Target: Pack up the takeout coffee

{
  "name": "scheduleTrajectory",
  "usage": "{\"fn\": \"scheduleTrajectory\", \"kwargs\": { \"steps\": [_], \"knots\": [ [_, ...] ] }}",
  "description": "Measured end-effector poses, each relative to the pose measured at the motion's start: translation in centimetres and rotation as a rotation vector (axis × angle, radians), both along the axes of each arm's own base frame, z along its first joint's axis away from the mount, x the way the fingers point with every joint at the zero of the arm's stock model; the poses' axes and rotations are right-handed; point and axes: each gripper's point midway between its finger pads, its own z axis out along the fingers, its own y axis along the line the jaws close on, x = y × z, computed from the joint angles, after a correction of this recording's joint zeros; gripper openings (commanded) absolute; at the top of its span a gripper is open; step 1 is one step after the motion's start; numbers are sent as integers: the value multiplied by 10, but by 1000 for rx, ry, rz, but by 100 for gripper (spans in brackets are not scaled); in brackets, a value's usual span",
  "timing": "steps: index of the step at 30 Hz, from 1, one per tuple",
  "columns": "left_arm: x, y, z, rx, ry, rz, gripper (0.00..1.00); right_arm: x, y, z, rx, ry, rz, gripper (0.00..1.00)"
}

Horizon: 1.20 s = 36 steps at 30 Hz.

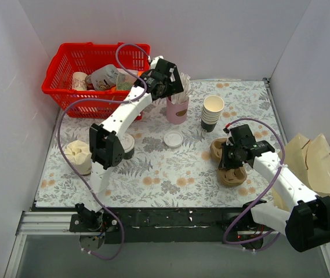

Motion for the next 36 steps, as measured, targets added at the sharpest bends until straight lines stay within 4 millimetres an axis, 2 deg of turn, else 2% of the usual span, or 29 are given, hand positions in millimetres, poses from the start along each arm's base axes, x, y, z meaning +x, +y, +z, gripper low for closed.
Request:
{"fn": "scheduleTrajectory", "kwargs": {
  "steps": [8,11,13,15,17,21,23,26,29,33,36],
  "knots": [
    [-30,32,119,-67,-201,47,98,-6,6,5,40,1,31,1],
    [-42,41,144,-85,-240,57,98,-10,9,8,59,4,36,1],
    [-58,43,148,-95,-245,48,98,-11,11,9,78,9,34,1],
    [-87,41,135,-92,-208,12,98,-13,15,10,100,17,30,1],
    [-119,29,120,-113,-182,-52,98,-14,21,10,126,20,27,1],
    [-209,-3,67,-201,-68,-264,98,-18,45,12,185,31,38,1],
    [-242,-9,38,-236,4,-328,98,-18,58,14,219,37,39,1],
    [-274,-11,-5,-277,113,-357,98,-18,74,16,270,47,18,1],
    [-302,-16,-42,-308,209,-384,98,-16,79,16,286,55,-17,1],
    [-339,-26,-72,-354,302,-435,98,-12,81,15,294,69,-61,1],
    [-359,-38,-78,-402,339,-476,98,-11,83,14,299,80,-81,1]
  ]
}}
